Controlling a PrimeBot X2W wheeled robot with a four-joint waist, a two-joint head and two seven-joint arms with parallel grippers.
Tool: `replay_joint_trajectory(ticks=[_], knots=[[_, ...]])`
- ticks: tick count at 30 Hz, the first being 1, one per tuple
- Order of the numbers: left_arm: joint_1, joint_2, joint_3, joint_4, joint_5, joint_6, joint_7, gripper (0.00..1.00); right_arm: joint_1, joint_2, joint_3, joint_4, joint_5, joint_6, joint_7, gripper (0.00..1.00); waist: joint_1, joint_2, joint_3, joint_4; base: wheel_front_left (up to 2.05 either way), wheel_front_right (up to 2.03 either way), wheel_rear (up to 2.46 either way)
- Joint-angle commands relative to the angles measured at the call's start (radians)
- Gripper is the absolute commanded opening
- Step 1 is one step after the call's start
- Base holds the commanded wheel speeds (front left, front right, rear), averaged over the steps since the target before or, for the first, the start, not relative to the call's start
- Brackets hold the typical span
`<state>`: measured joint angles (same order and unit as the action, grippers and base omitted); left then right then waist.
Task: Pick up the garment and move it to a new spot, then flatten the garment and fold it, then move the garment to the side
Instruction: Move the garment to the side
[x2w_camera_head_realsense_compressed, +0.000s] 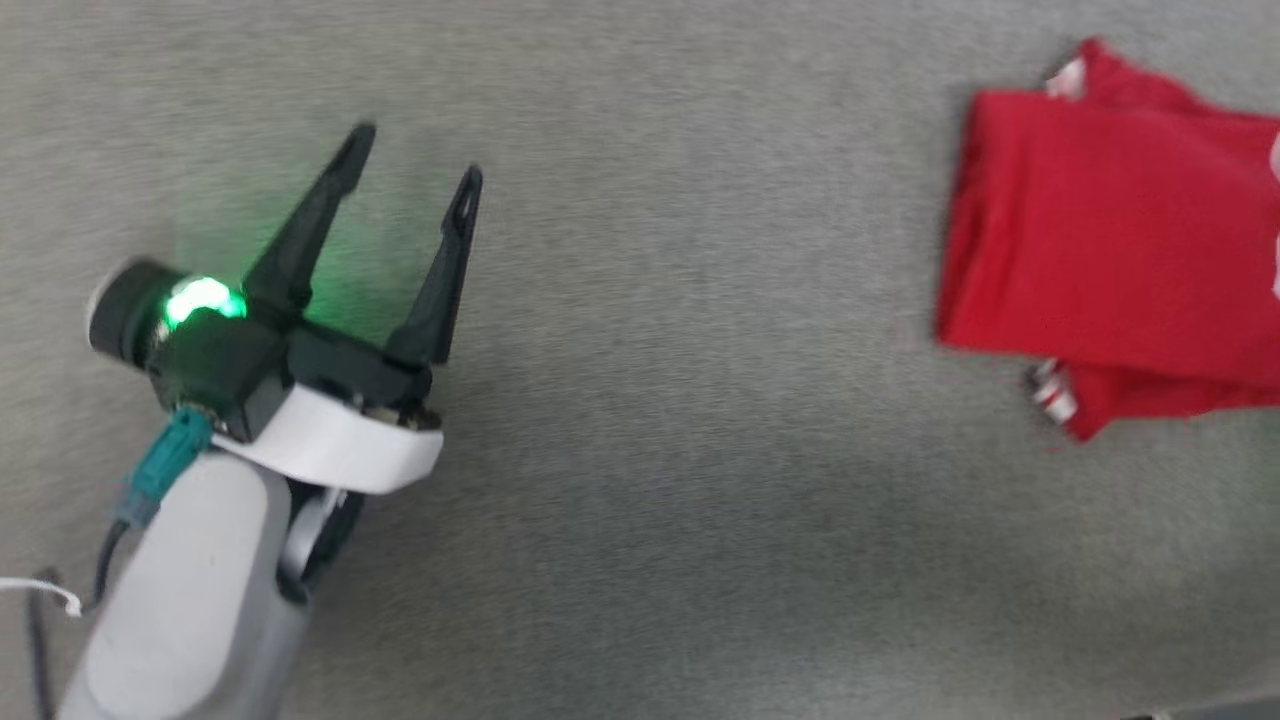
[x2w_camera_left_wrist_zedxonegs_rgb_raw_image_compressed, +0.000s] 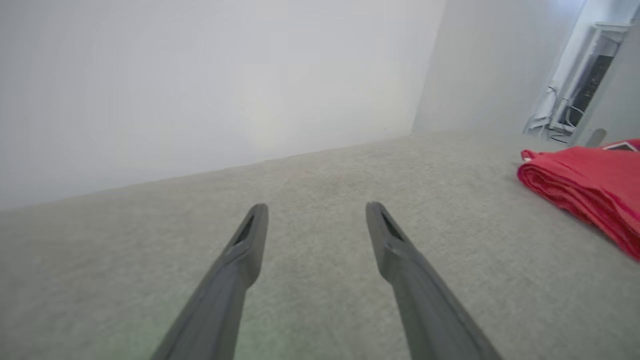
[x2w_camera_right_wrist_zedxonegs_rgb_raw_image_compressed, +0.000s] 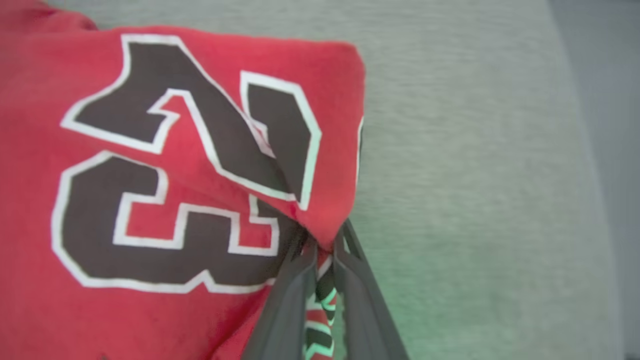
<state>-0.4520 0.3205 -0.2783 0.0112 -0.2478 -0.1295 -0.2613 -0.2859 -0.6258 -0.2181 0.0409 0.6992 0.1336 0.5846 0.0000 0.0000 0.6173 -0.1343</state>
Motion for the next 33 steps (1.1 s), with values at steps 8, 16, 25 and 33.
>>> replay_joint_trajectory(ticks=[8, 16, 25, 33], knots=[[-0.228, 0.12, -0.131, -0.002, -0.01, 0.0, -0.005, 1.0, -0.125, -0.035, -0.068, 0.206, -0.047, -0.005, -0.144, 0.0, 0.0, 0.0, 0.139, -0.139, 0.0, 0.0, 0.0], [-0.435, 0.187, -0.199, 0.012, -0.03, 0.0, -0.002, 1.0, -0.35, -0.079, -0.068, 0.457, -0.131, -0.005, -0.281, 0.0, 0.0, 0.0, 0.217, -0.164, 0.0, 0.0, 0.0], [-0.566, 0.195, -0.246, 0.029, -0.036, 0.0, -0.002, 1.0, -0.565, -0.063, -0.03, 0.7, -0.254, -0.005, -0.397, 0.0, 0.0, 0.0, 0.253, -0.164, 0.0, 0.0, 0.0], [-0.54, 0.198, -0.237, 0.064, -0.035, 0.001, -0.002, 1.0, -0.662, -0.045, 0.051, 0.838, -0.287, -0.005, -0.472, 0.12, 0.0, 0.0, 0.238, -0.162, 0.0, 0.0, 0.0]])
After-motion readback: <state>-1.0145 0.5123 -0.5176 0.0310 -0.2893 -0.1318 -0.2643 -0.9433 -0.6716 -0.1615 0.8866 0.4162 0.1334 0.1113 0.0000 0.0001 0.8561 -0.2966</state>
